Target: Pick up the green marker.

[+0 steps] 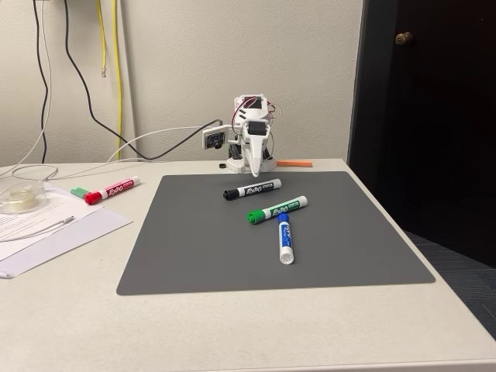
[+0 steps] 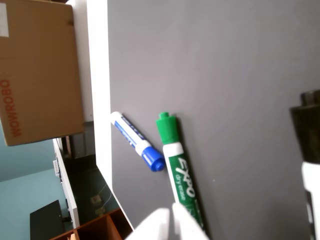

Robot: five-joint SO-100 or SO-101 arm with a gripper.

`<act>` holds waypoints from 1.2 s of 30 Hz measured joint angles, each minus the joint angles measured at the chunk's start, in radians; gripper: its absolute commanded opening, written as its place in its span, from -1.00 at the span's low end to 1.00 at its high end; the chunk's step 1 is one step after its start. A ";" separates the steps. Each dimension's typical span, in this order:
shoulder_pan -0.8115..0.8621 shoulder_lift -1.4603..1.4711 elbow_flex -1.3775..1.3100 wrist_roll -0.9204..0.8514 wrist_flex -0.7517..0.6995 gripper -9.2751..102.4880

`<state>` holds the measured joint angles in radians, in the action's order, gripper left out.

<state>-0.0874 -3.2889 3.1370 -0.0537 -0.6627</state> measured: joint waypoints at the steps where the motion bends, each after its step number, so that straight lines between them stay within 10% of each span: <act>1: 0.000 0.000 0.000 0.000 0.000 -0.83; 36: 0.043 1.111 -0.749 -0.037 0.224 -0.84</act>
<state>-0.0445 -2.1783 2.3884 -0.0905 -0.4387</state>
